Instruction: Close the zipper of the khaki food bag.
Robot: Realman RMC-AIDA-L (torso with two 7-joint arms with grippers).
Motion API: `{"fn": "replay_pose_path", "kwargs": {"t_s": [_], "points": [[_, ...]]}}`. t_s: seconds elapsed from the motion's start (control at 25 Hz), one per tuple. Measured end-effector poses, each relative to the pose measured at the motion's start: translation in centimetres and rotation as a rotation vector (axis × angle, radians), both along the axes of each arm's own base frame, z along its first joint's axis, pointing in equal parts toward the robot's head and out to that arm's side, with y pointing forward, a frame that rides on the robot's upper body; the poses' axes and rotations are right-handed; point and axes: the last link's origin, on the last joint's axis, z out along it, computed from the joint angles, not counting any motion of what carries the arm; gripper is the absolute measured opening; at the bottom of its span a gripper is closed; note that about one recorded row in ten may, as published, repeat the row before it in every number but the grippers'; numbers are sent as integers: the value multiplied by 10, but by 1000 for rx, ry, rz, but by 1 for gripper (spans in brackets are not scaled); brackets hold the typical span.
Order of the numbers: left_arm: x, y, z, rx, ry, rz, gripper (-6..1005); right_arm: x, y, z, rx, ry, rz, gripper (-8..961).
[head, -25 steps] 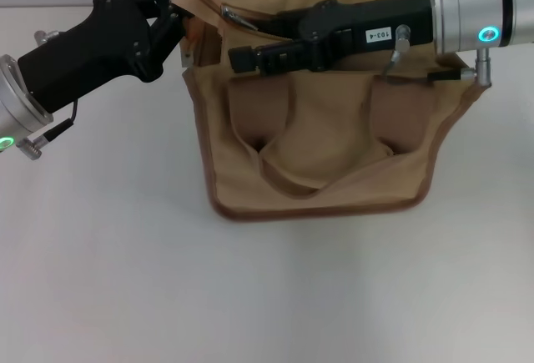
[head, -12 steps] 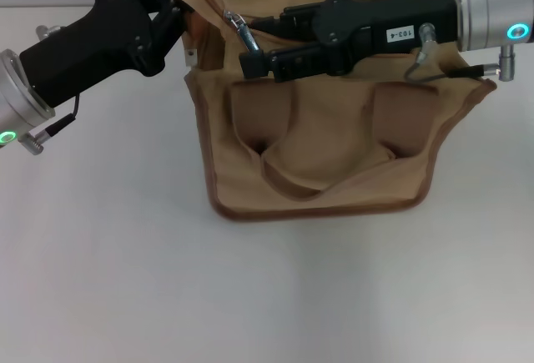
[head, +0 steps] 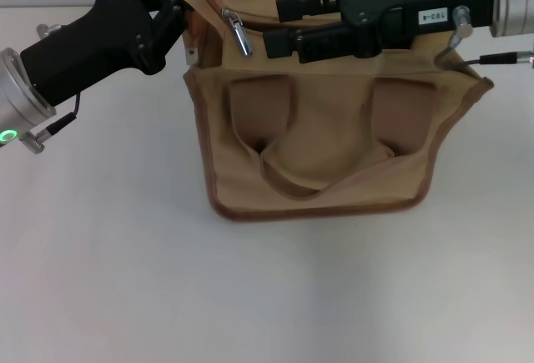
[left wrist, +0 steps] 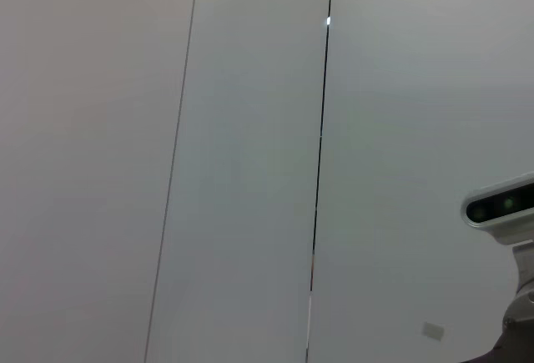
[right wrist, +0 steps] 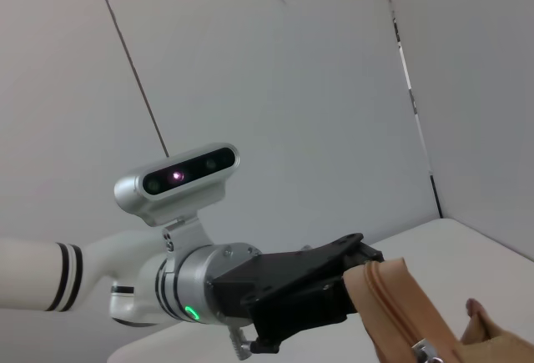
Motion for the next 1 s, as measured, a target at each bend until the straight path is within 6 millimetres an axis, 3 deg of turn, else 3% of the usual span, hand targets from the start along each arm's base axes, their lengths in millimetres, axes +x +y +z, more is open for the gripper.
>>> {"fn": "replay_pose_path", "kwargs": {"t_s": [0.24,0.92,1.0], "points": [[0,-1,-2,-6,-7,1,80,-3,-5,0,-73,5,-50,702],[1,-1,-1,-1,-16,-7,89,-5,10,-13,-119,-54,-176,684],[2,-1,-1,-2,-16,-7,90,-7,11,-14,-118,-52,-174,608]]}}
